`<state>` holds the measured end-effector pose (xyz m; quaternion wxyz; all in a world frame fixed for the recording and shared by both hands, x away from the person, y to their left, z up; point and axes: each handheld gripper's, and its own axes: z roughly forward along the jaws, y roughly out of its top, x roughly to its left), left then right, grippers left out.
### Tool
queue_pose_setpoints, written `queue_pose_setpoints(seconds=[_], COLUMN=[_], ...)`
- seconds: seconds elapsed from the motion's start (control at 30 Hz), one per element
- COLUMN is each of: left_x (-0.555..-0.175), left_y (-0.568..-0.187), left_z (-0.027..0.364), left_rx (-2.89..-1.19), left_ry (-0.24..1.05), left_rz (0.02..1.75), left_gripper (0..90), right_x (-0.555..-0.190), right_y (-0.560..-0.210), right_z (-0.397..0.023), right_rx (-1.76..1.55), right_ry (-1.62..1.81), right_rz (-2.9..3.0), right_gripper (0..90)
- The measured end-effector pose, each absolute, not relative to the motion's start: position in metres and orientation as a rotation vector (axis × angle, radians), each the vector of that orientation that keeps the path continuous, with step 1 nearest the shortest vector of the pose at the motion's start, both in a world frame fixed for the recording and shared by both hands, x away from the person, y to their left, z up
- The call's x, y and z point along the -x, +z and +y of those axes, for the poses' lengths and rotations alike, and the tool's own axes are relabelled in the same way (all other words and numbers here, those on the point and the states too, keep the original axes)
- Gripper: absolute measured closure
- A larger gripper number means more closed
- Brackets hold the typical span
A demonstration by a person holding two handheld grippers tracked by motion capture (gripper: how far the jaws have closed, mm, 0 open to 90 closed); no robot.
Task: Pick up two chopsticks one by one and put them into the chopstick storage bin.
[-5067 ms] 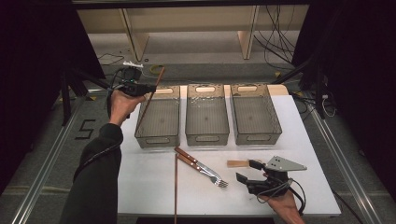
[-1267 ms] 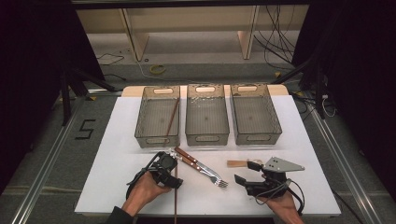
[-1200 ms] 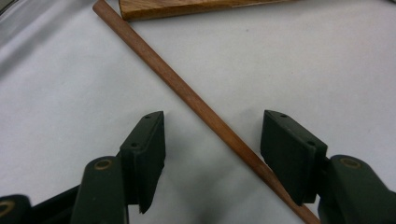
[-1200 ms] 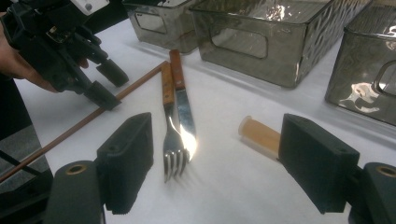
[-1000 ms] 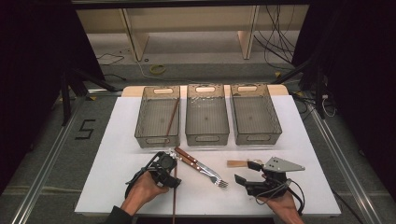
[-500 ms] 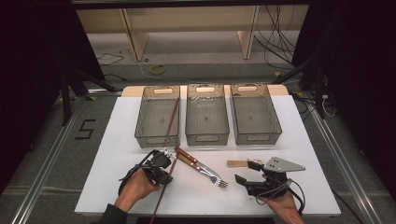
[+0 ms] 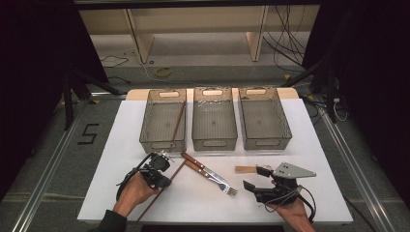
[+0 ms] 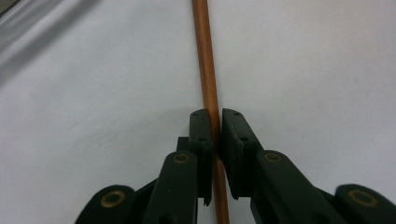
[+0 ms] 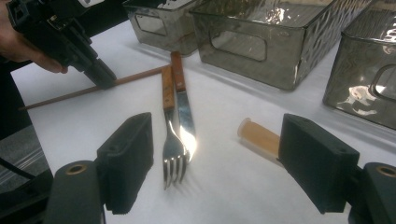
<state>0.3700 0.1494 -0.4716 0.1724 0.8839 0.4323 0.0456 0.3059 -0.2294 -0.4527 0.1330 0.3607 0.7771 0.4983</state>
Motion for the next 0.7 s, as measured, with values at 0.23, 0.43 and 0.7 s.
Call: queue_pose_setpoints(seconds=[0.23,0.43,0.7], left_x=[-0.372,-0.373,-0.371], left_y=[-0.472,-0.471,-0.461], left_z=[0.155,0.159,0.163], left_rx=[-2.495,-2.494,-2.490], left_ry=[0.136,0.170,0.169], left_rz=[1.236,1.229,1.191], left_gripper=[83.7,84.0,84.1], right_x=[-0.306,-0.306,-0.306], right_y=[-0.453,-0.453,-0.453], right_z=[-0.229,-0.229,-0.229], right_rx=[-1.046,-1.047,-1.046], right_ry=[1.446,1.446,1.446], right_rz=[2.254,2.254,2.255], right_gripper=[27.2,27.2,27.2])
